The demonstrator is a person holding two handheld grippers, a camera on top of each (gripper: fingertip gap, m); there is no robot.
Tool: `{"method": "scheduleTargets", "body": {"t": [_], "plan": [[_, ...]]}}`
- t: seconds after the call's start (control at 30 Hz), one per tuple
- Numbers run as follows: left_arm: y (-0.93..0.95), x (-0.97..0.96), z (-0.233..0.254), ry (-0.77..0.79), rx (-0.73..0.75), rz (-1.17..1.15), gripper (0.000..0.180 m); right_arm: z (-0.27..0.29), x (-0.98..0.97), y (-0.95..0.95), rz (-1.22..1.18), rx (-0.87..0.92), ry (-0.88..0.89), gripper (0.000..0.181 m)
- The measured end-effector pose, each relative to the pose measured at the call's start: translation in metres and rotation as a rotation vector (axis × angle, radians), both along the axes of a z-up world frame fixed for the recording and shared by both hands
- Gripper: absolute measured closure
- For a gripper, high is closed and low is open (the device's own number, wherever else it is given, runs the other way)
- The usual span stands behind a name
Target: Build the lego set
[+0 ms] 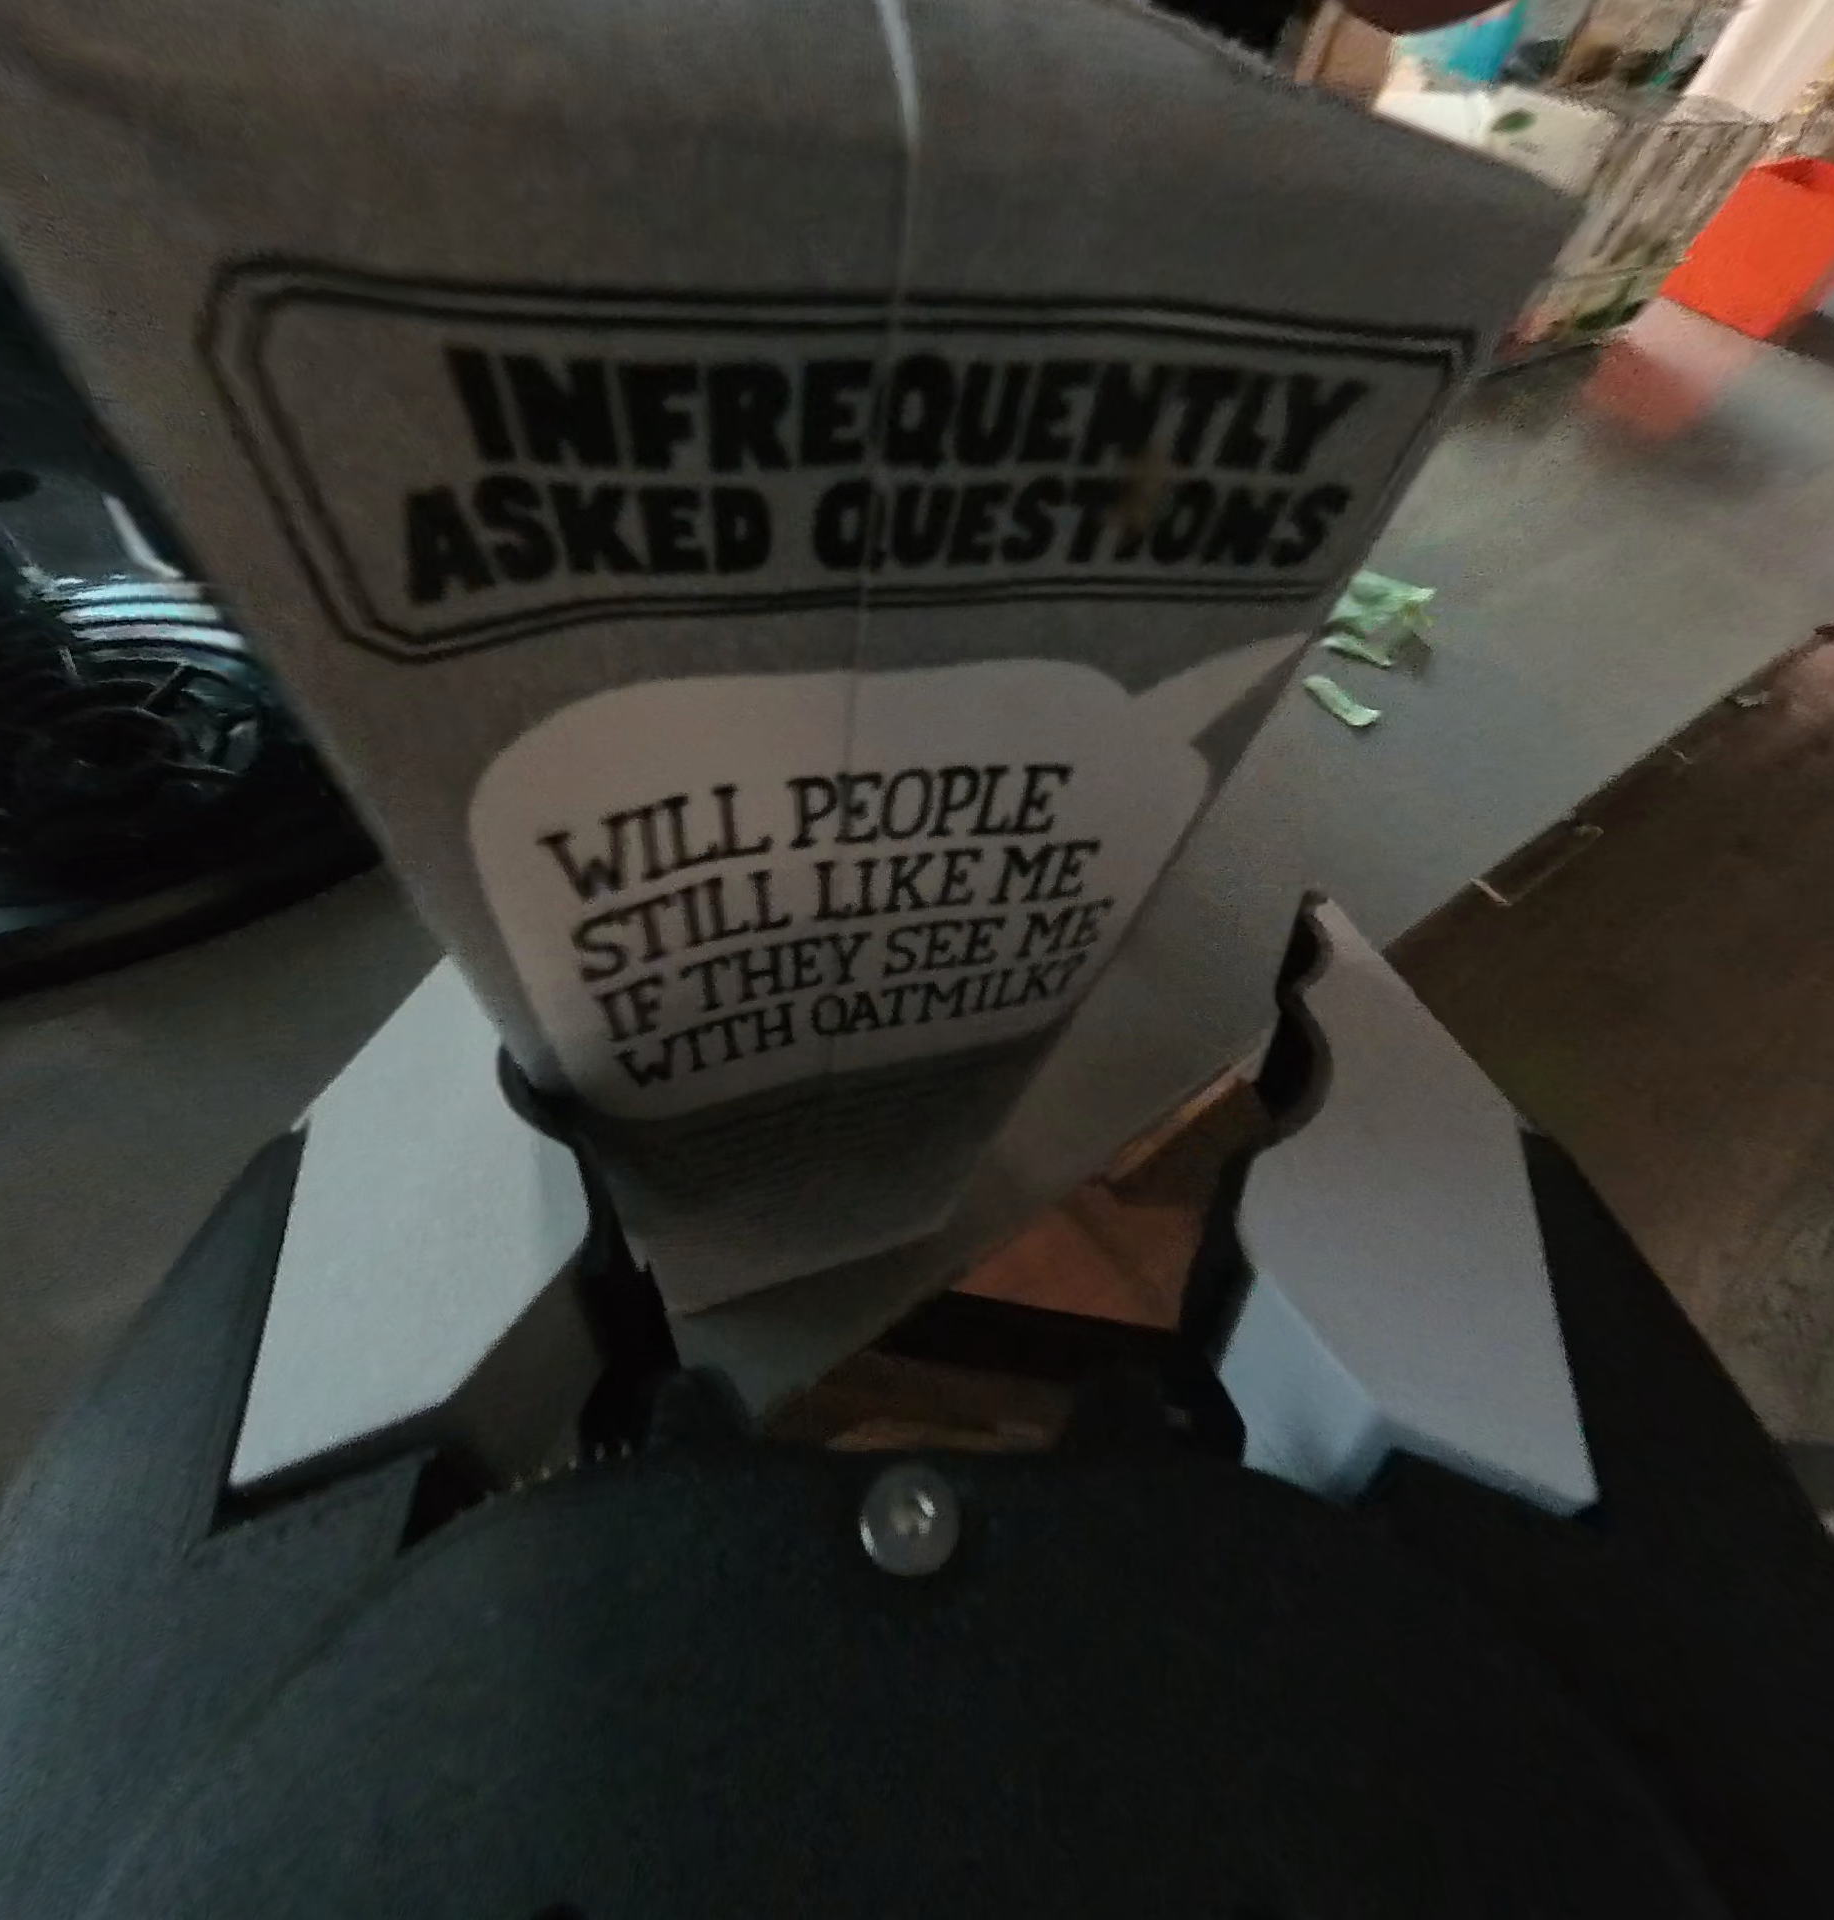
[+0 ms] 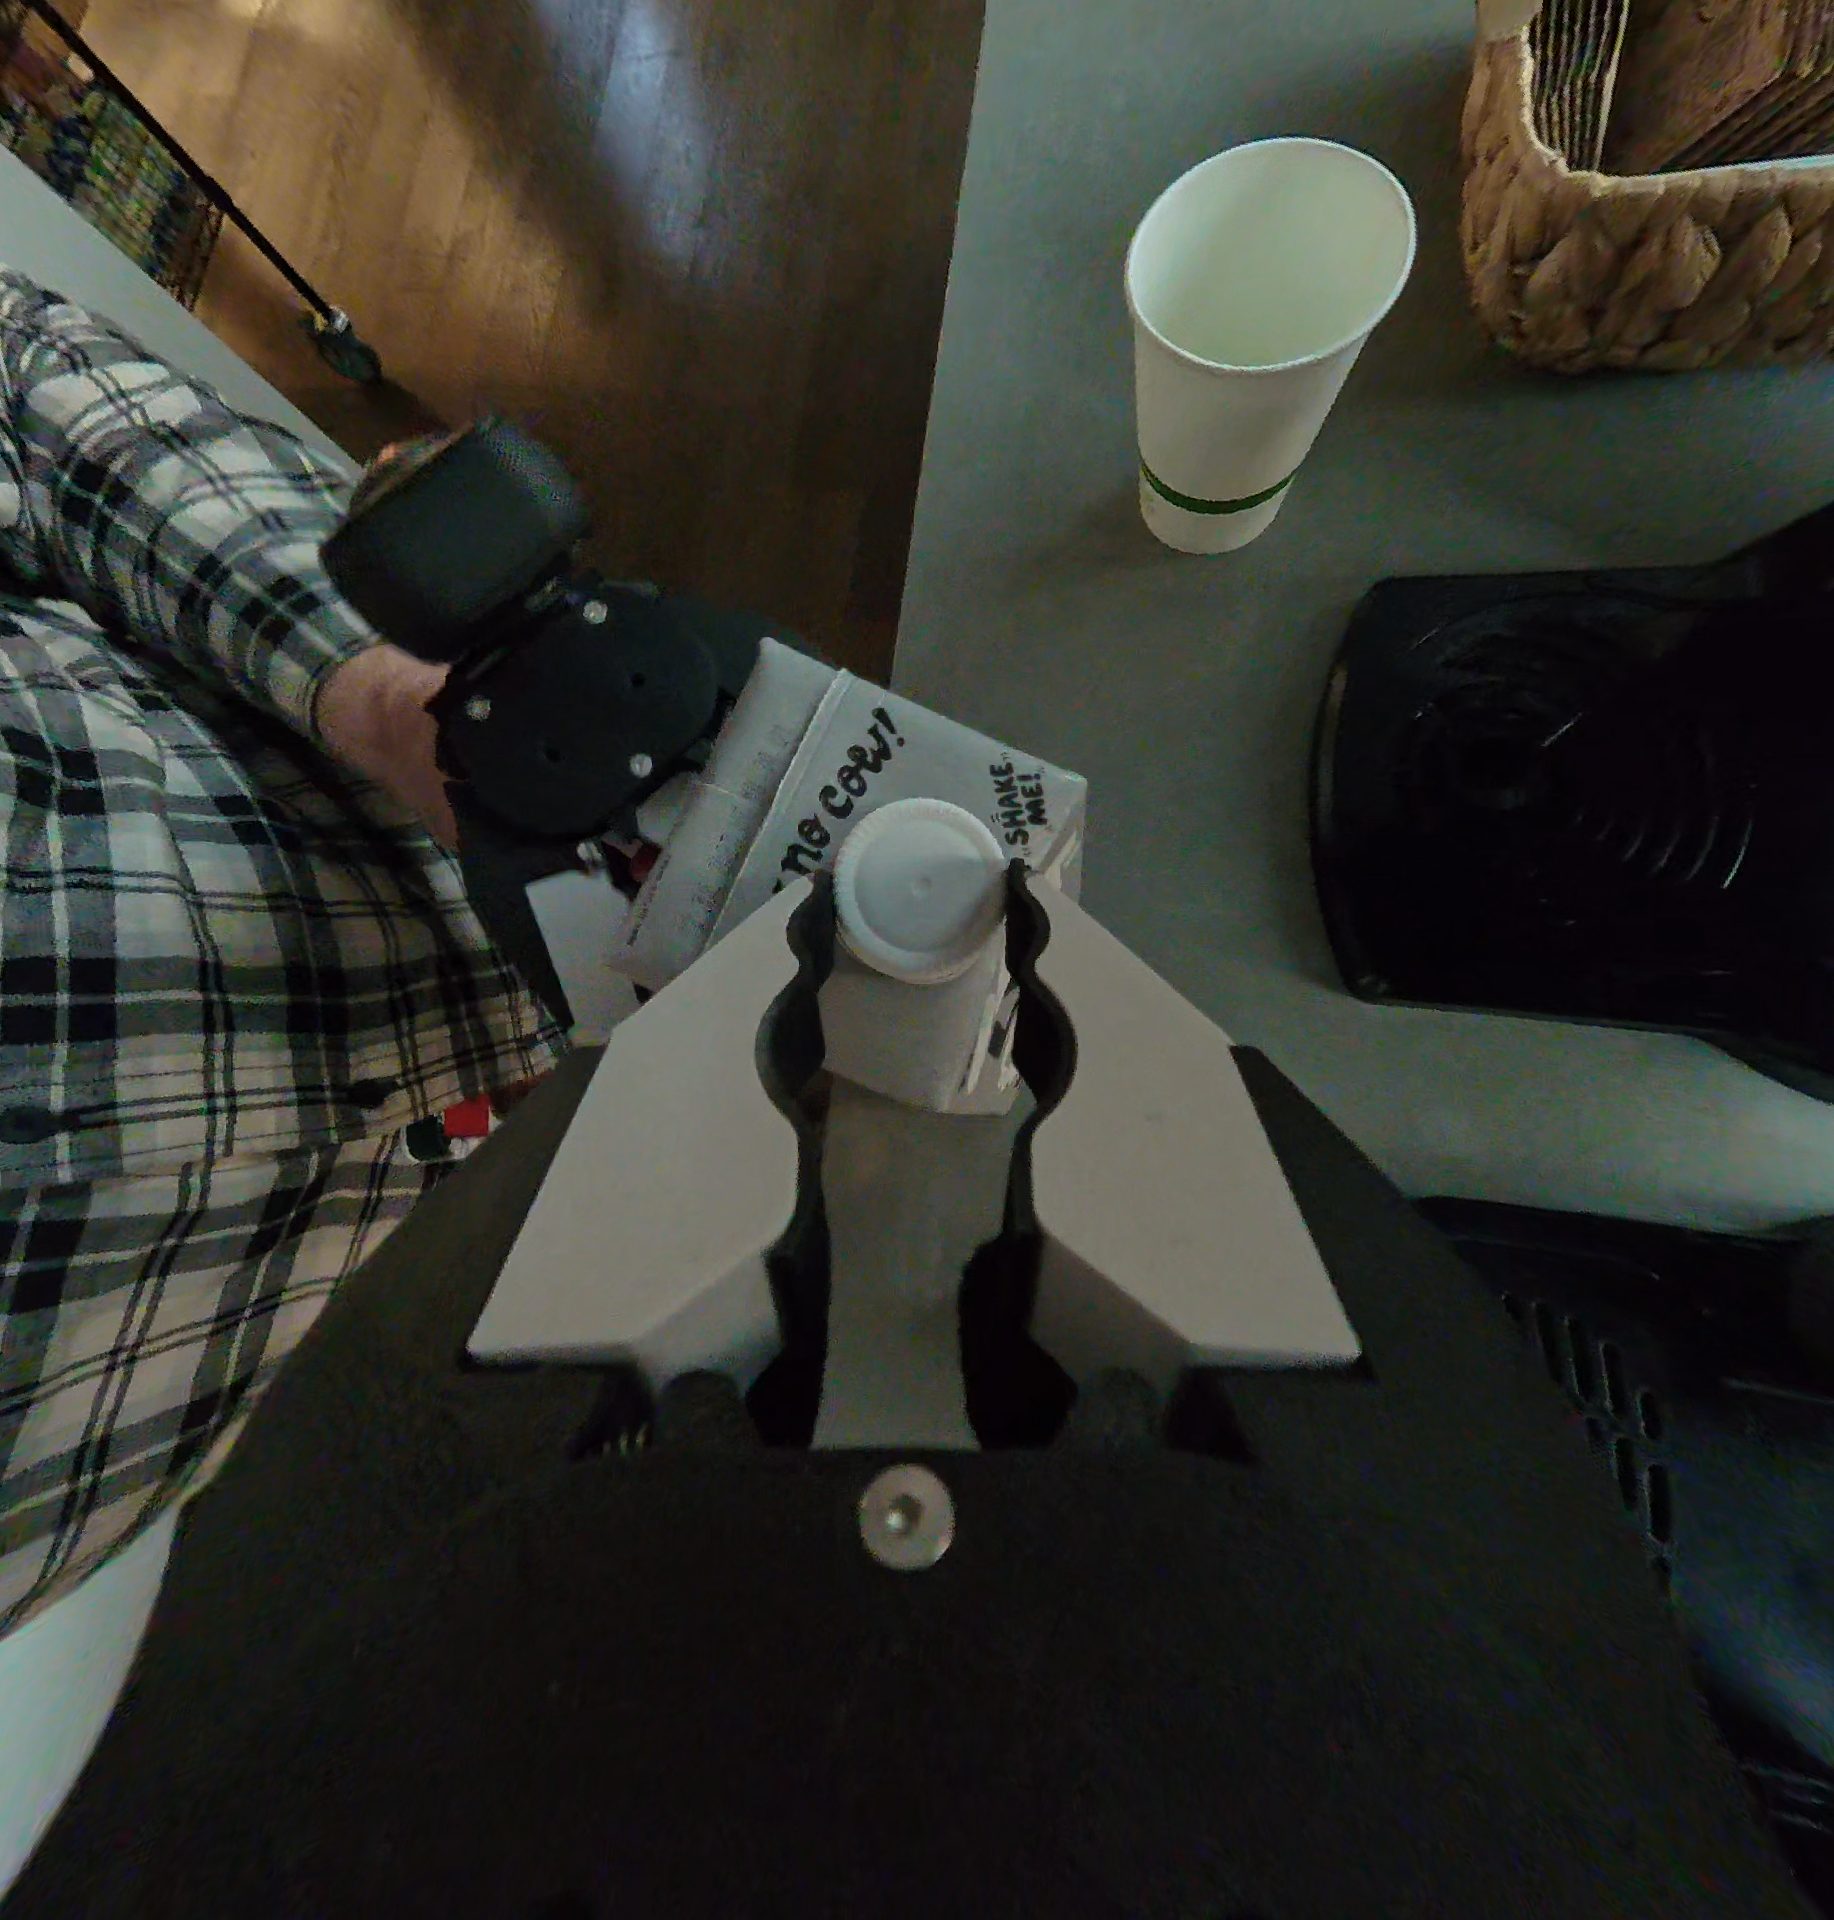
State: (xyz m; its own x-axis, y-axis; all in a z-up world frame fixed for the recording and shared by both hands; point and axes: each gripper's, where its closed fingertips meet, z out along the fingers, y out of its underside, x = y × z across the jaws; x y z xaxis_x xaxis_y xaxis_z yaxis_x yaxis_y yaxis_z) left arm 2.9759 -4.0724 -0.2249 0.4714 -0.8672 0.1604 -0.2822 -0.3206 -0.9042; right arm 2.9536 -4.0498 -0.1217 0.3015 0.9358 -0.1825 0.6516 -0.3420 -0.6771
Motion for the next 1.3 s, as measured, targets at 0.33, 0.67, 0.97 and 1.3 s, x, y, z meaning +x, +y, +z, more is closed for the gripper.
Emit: {"method": "scheduleTargets", "body": {"t": [0.33,0.67,0.97,1.3], "plan": [[0.022,-0.032,0.032,-0.267,-0.131,-0.49,0.066,0.0,0.0,-0.001,0.156,-0.008,-0.014,0.15],[0.011,-0.001,0.018,-0.272,-0.163,-0.518,0.072,-0.001,0.001,0.002,0.078,-0.069,-0.009,0.15],[0.023,0.001,-0.001,-0.014,0.024,0.074,0.046,0.0,-0.001,0.007,0.001,-0.058,-0.027,0.156],[0.006,-0.015,0.022,-0.211,-0.176,-0.433,0.079,-0.001,-0.006,0.009,0.164,-0.092,-0.051,0.15]]}}
